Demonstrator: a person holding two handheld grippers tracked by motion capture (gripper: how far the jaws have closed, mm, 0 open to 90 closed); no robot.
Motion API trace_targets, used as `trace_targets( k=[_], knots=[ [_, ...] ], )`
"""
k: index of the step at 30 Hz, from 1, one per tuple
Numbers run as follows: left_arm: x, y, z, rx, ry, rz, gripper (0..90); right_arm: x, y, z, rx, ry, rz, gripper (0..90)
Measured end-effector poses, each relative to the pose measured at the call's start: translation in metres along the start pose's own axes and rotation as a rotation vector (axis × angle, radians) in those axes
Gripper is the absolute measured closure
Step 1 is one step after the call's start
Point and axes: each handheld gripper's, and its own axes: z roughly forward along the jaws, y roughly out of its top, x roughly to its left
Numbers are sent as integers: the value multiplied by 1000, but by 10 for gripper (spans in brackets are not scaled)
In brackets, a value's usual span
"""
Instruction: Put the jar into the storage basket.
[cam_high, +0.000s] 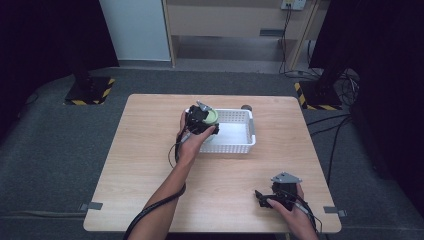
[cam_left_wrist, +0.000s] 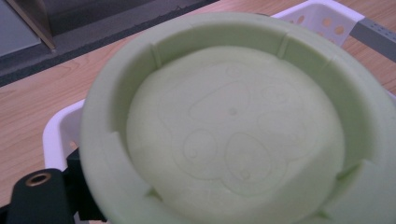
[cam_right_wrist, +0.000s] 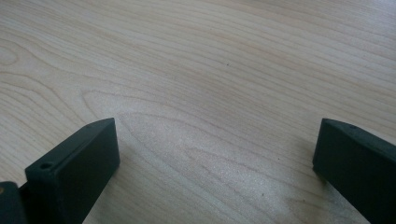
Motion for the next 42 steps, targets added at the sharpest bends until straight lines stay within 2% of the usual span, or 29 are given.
trace_targets(
  k=[5, 10, 19, 26, 40, 42],
  knots=[
    [-1, -1, 3, 6, 3, -1, 102, 0, 0, 0, 0, 0, 0, 4],
    [-4, 0, 3, 19, 7, 25, 101, 0, 0, 0, 0, 0, 0, 4],
    [1, -3, 1, 18, -5, -6, 99, 0, 0, 0, 0, -1, 0, 4],
    [8, -10, 0, -6, -26, -45, 96, 0, 0, 0, 1, 0, 2, 3],
    [7, -10, 1, 19, -25, -26, 86, 0, 0, 0, 1, 0, 1, 3],
    [7, -10, 2, 34, -38, -31, 40, 0, 0, 0, 1, -1, 1, 3]
  ],
)
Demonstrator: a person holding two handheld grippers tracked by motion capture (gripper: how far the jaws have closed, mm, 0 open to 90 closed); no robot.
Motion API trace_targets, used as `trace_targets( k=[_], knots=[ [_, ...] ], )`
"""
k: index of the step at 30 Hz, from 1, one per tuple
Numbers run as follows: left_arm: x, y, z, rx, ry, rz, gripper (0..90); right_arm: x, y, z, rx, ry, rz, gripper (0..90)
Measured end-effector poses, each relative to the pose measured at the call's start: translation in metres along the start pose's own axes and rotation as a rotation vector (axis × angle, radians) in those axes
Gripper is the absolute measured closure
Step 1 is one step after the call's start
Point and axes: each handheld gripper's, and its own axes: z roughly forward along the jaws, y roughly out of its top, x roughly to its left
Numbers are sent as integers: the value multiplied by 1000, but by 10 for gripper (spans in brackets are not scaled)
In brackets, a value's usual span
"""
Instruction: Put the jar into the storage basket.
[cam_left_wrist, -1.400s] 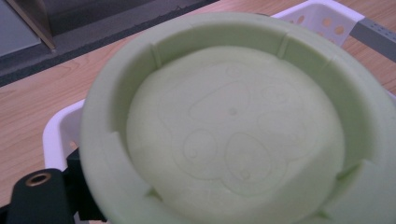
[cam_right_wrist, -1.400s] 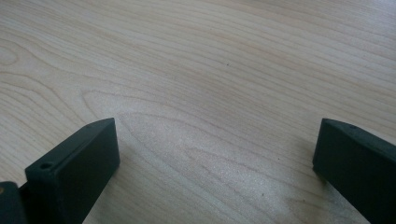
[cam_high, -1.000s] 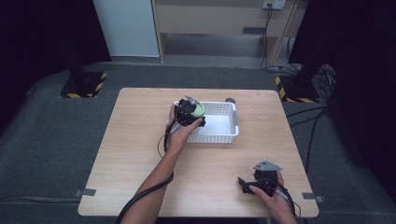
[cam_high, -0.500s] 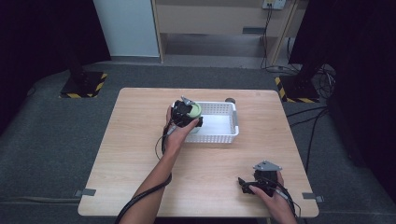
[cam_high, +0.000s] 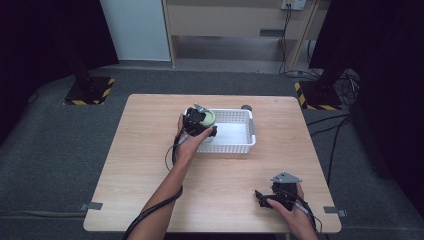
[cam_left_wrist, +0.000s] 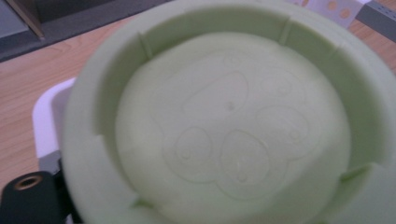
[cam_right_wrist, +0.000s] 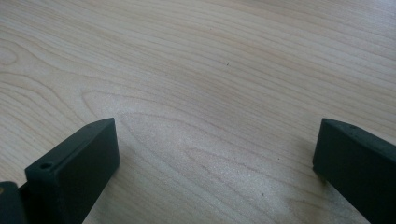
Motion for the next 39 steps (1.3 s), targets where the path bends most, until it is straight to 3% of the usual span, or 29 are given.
trace_targets(
  k=[2, 4, 8, 16, 27, 39],
  knots=[
    [0, -1, -1, -4, 9, -1, 1, 0, 0, 0, 0, 0, 0, 3],
    [0, -3, -2, -7, 0, -14, 0, 0, 0, 0, 1, 1, 0, 3],
    [-3, -4, -6, 2, 4, 13, 1, 0, 0, 0, 0, 0, 1, 4],
    [-3, -10, -15, -3, 7, 2, 2, 0, 0, 0, 0, 1, 1, 4],
    [-5, -24, -26, -17, 18, -38, 9, 0, 0, 0, 0, 1, 1, 3],
    [-15, -36, -49, -35, 4, -35, 10, 0, 0, 0, 1, 1, 1, 3]
  ],
)
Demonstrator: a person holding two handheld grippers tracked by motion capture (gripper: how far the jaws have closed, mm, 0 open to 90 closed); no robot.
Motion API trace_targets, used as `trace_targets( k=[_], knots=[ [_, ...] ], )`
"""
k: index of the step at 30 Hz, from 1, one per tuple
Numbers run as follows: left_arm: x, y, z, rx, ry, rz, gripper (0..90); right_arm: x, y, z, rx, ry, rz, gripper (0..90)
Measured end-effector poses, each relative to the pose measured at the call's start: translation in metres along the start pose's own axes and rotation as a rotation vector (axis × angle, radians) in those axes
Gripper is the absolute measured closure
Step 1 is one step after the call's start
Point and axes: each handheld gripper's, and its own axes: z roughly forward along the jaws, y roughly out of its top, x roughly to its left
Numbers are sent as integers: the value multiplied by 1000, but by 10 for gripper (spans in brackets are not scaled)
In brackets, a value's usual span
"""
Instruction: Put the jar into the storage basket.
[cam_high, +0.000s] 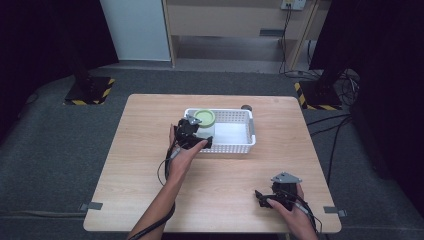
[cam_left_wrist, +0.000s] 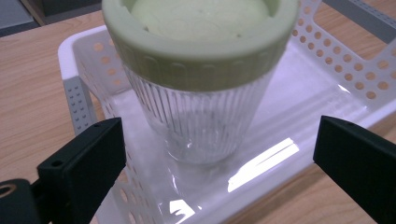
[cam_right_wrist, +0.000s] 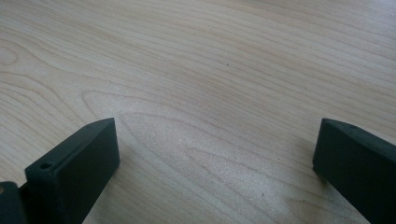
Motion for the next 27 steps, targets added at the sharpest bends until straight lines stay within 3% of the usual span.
trace_targets(
  k=[8, 27],
  knots=[
    [-12, -12, -15, -4, -15, 28, 13, 0, 0, 0, 0, 0, -1, 3],
    [-14, -36, -33, 15, -47, 27, 18, 0, 0, 0, 0, 0, 0, 3]
  ],
)
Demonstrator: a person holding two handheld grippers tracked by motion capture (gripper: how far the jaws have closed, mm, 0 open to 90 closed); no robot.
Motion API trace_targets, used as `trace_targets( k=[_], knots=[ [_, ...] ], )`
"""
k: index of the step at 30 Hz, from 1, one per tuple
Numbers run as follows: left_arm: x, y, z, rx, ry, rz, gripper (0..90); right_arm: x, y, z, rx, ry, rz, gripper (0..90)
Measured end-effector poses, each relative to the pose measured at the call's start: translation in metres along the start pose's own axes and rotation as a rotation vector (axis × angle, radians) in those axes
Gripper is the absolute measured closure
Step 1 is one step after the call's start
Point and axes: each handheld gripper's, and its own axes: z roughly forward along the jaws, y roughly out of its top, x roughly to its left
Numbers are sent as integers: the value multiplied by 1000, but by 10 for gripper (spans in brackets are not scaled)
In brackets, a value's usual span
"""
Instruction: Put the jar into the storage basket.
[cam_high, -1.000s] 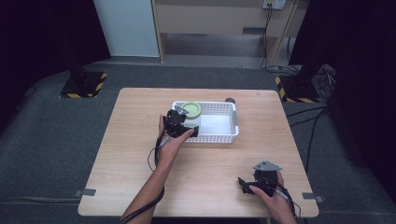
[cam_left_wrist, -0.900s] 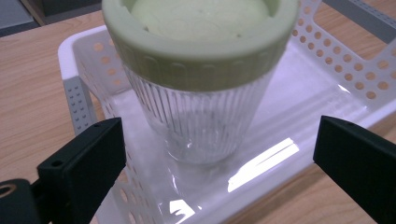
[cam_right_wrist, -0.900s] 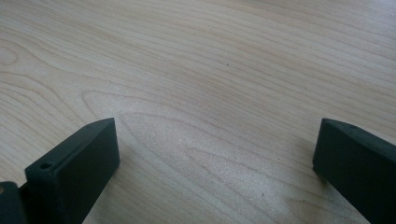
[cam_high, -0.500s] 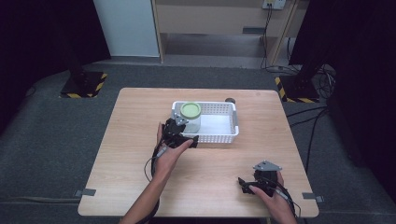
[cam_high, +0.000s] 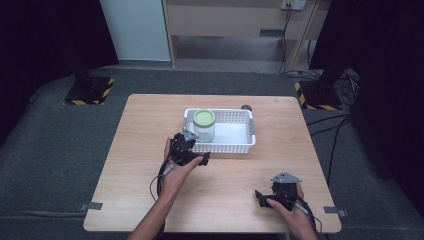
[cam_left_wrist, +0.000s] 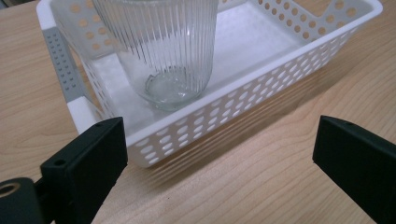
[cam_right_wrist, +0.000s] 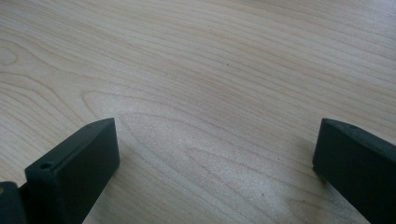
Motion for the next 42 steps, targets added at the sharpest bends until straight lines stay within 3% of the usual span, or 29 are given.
trace_targets(
  k=[29, 42],
  knots=[
    [-3, -31, -23, 13, -26, 37, 16, 0, 0, 0, 0, 0, 0, 4],
    [4, -50, -38, 15, 3, 27, 19, 0, 0, 0, 0, 0, 0, 3]
  ],
)
